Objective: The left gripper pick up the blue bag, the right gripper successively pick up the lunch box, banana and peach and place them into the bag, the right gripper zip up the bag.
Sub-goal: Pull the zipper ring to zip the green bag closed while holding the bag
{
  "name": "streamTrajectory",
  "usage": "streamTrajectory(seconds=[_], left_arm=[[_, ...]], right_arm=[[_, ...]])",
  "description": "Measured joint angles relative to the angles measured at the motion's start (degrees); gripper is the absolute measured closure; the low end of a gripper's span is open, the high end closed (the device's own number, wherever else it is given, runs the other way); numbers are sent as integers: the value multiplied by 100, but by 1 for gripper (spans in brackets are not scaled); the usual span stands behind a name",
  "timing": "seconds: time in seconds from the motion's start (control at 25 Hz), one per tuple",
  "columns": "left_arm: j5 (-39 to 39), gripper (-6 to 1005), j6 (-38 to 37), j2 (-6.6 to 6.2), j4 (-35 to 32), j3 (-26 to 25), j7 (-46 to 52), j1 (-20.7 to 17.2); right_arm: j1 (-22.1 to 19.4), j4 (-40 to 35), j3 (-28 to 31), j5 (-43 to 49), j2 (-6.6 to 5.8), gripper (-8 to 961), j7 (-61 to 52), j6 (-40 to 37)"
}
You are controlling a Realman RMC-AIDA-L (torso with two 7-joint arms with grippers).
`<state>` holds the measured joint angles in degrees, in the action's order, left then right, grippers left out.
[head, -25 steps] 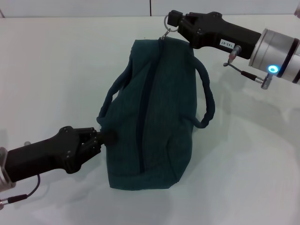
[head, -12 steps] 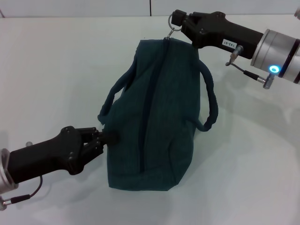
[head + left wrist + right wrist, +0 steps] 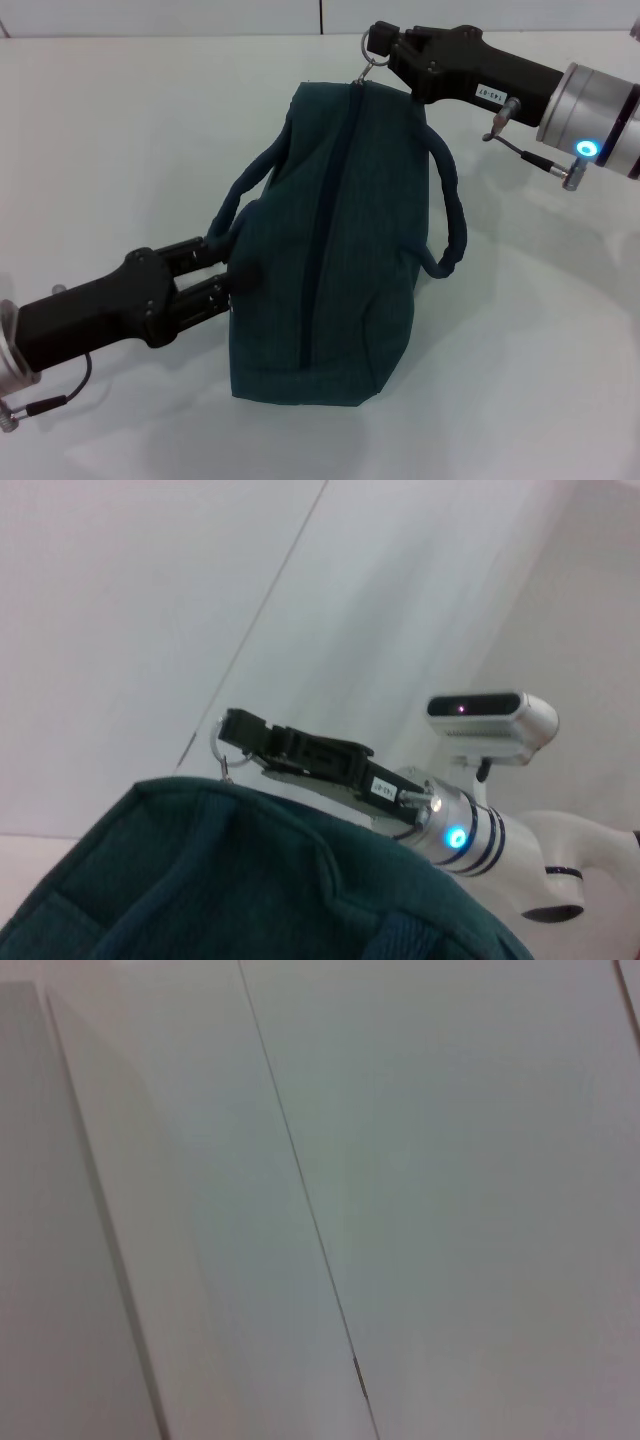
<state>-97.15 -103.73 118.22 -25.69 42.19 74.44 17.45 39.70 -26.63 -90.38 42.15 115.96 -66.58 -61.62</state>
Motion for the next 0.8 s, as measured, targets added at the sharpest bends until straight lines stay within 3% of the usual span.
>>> streamTrajectory(seconds=[0.32,0.56,0.8], left_arm=[[262,412,71,68,0,-1,5,-67],[306,209,73,90,-3,-1,46,-94],[495,210,41,118,152,-1,-69,-137]], right_arm=[[-6,0,-6,0,-7,947,5,-34],[-9,0,-6,3,-19,948,14,-45],[-8,0,-6,4,-28,948,14,-55]])
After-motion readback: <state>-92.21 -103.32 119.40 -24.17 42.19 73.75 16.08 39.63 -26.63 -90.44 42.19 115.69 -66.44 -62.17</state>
